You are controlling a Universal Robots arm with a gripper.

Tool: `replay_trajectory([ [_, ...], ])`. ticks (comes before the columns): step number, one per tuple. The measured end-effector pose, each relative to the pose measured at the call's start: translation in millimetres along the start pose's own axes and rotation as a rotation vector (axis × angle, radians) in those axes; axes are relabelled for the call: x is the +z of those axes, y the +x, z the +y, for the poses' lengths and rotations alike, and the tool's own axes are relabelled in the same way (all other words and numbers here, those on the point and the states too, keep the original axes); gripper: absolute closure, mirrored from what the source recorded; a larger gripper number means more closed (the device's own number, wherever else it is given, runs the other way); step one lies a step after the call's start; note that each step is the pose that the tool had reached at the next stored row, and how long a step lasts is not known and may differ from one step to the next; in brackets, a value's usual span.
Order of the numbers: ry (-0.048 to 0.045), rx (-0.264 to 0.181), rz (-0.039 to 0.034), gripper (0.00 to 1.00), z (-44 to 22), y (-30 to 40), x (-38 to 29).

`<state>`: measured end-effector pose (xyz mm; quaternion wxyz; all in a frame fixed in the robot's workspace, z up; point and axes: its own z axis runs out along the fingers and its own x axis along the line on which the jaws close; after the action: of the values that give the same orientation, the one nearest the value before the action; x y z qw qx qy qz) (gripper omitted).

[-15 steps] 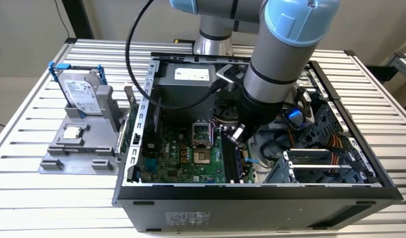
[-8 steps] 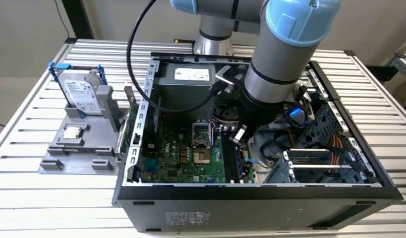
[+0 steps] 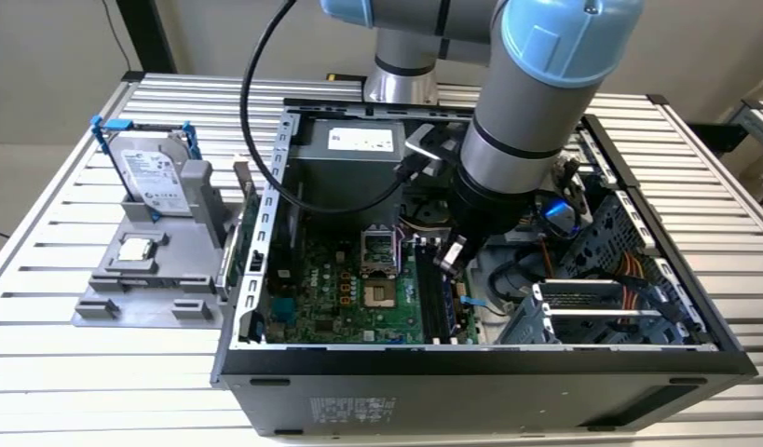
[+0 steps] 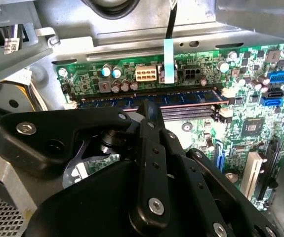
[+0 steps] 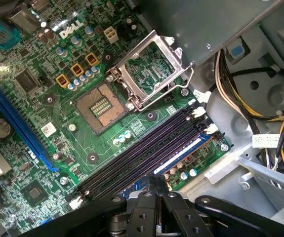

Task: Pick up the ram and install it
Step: 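Press down the ram until it locks into place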

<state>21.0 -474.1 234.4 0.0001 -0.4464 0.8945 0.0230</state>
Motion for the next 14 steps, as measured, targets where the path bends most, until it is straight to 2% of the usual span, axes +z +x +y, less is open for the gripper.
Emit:
replay_trajectory([
  [14, -0.005, -0.242, 0.0099, 1.0, -0.5, -0.4, 0.1],
])
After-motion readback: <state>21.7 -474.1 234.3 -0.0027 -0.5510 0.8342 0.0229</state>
